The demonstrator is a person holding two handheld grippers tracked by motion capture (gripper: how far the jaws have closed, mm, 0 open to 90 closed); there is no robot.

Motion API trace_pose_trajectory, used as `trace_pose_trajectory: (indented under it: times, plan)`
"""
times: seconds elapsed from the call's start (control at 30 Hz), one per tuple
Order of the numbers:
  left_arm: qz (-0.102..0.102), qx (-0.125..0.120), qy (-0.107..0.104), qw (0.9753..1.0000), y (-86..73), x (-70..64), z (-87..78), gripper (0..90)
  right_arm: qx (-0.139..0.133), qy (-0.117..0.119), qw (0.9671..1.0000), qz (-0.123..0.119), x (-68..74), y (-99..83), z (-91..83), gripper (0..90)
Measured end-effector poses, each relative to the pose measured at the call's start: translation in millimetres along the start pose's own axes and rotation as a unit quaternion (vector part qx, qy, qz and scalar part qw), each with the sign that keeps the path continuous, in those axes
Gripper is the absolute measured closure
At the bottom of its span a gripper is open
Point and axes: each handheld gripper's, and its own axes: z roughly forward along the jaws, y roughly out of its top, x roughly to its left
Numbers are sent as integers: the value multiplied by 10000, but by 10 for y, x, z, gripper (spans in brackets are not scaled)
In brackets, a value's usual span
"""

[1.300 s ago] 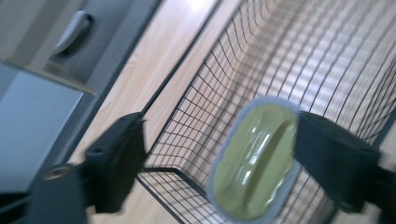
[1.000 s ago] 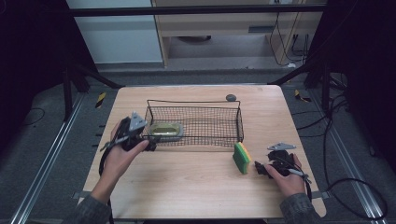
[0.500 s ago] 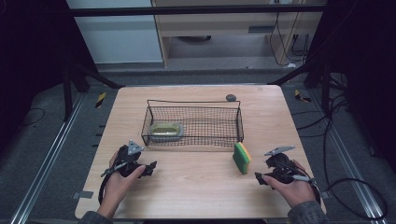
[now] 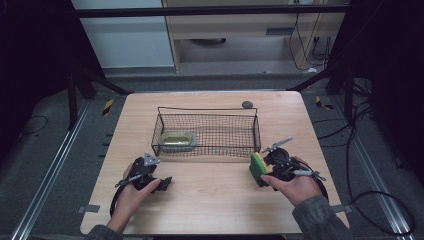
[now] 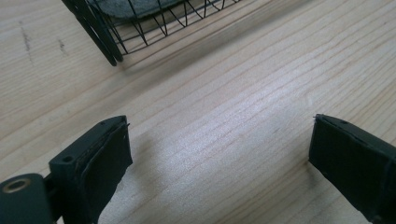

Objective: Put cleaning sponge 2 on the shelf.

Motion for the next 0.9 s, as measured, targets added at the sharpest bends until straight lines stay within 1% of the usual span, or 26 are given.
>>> trace_pose_trajectory:
  times: [0.13,0.17,0.23,0.33,0.37,0.4,0.43,0.5,0.53,0.57,0.6,0.63,0.67,0.83,0.87,0.9]
  plan:
    - [33,55,-12,10000,5,-17,29,44,24,48,10000,38,-18,155,121,249]
    - [33,55,-12,10000,5,-17,29,39,24,48,10000,38,-18,155,121,249]
    - [-9,44,-40,10000,4,-25,33,38,119,76,9999,95,-36,235,225,288]
    - [-31,42,-73,10000,1,-18,42,33,211,98,9997,126,-67,277,328,322]
    - [-31,42,-73,10000,1,-18,42,29,211,98,9997,126,-67,277,328,322]
    - [-51,47,-87,9999,-1,-11,46,26,261,120,9995,160,-75,298,387,357]
    - [-88,44,-124,9999,-4,-1,51,25,285,120,9994,155,-74,302,403,375]
    - [-92,46,-136,9999,-6,5,52,23,355,111,9992,113,-74,305,433,423]
    - [-99,44,-145,9998,-8,9,54,23,355,111,9992,113,-74,305,433,423]
    - [-110,43,-151,9998,-8,10,55,19,391,121,9991,122,-82,303,439,513]
    - [-115,44,-157,9998,-9,10,56,18,368,141,9991,121,-92,302,431,568]
    - [-114,41,-158,9998,-9,10,57,17,355,209,9991,131,-101,300,423,603]
    - [-112,38,-160,9998,-10,11,57,17,342,213,9991,126,-110,297,412,623]
    - [-105,5,-176,9998,-18,17,59,11,303,184,9993,133,-160,266,372,638]
    - [-109,-5,-168,9998,-21,18,60,11,281,207,9993,135,-174,254,355,638]
    - [-108,-2,-160,9998,-23,20,63,4,186,195,9996,126,-201,234,324,638]
